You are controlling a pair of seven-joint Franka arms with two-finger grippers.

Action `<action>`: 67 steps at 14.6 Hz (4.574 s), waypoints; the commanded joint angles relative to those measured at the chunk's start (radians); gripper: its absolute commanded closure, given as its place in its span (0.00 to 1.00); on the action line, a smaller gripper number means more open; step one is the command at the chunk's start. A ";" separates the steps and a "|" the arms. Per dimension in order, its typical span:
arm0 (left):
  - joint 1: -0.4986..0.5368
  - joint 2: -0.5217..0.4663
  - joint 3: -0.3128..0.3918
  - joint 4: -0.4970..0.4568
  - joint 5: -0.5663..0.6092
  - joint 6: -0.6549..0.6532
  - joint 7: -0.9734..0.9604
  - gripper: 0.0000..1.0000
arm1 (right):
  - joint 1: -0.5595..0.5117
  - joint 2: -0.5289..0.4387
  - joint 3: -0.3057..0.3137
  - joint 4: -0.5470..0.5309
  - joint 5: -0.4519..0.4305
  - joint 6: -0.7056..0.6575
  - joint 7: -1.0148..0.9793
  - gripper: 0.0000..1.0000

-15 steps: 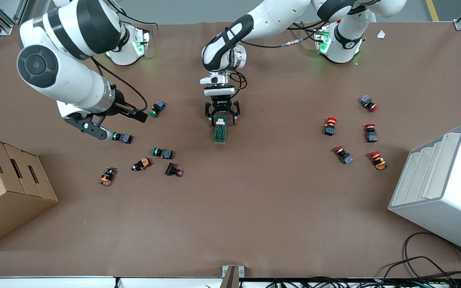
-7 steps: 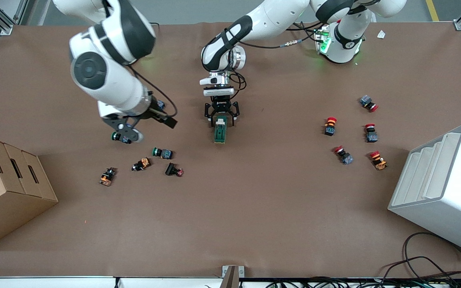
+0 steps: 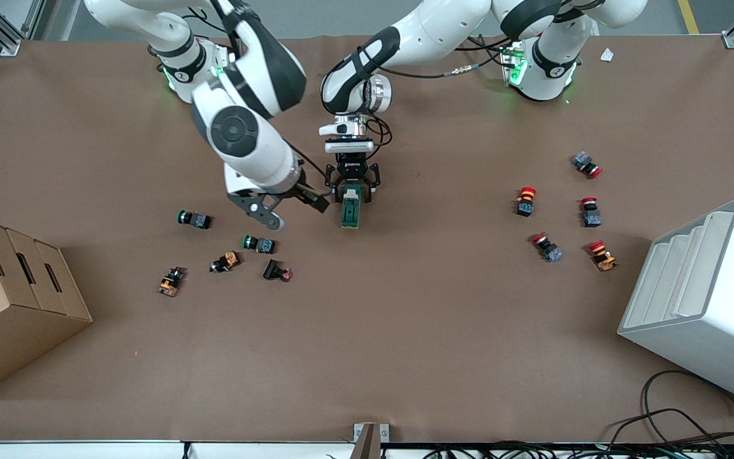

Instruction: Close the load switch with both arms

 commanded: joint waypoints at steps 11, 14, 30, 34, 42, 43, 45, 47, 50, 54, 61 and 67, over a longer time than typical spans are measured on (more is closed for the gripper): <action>-0.035 0.076 0.014 0.022 0.075 -0.056 -0.086 0.01 | 0.165 0.094 -0.010 -0.174 0.018 0.391 0.084 0.00; -0.035 0.078 0.014 0.019 0.075 -0.058 -0.086 0.01 | 0.174 0.128 -0.010 -0.174 0.018 0.434 0.086 0.00; -0.049 0.101 0.014 0.024 0.077 -0.072 -0.086 0.01 | 0.227 0.208 -0.011 -0.178 0.018 0.511 0.184 0.00; -0.049 0.103 0.016 0.024 0.077 -0.072 -0.089 0.01 | 0.231 0.226 -0.010 -0.177 0.018 0.538 0.184 0.00; -0.047 0.101 0.016 0.025 0.077 -0.072 -0.086 0.01 | 0.217 0.233 -0.010 -0.131 0.018 0.537 0.236 0.00; -0.049 0.101 0.016 0.025 0.077 -0.072 -0.086 0.01 | 0.215 0.233 -0.011 -0.122 0.018 0.512 0.233 0.00; -0.047 0.101 0.016 0.025 0.081 -0.072 -0.086 0.01 | 0.205 0.233 -0.014 -0.065 0.016 0.419 0.228 0.00; -0.047 0.101 0.016 0.027 0.081 -0.072 -0.084 0.01 | 0.188 0.231 -0.014 -0.031 0.016 0.365 0.211 0.00; -0.047 0.099 0.016 0.027 0.081 -0.072 -0.084 0.01 | 0.178 0.231 -0.014 -0.028 0.015 0.362 0.190 0.00; -0.047 0.099 0.022 0.027 0.083 -0.072 -0.084 0.01 | 0.177 0.231 -0.014 -0.028 0.015 0.362 0.161 0.00; -0.049 0.106 0.023 0.025 0.083 -0.072 -0.084 0.01 | 0.166 0.254 -0.014 0.012 0.012 0.363 0.132 0.00; -0.049 0.107 0.023 0.027 0.083 -0.072 -0.083 0.01 | 0.169 0.294 -0.016 0.060 0.008 0.363 0.130 0.00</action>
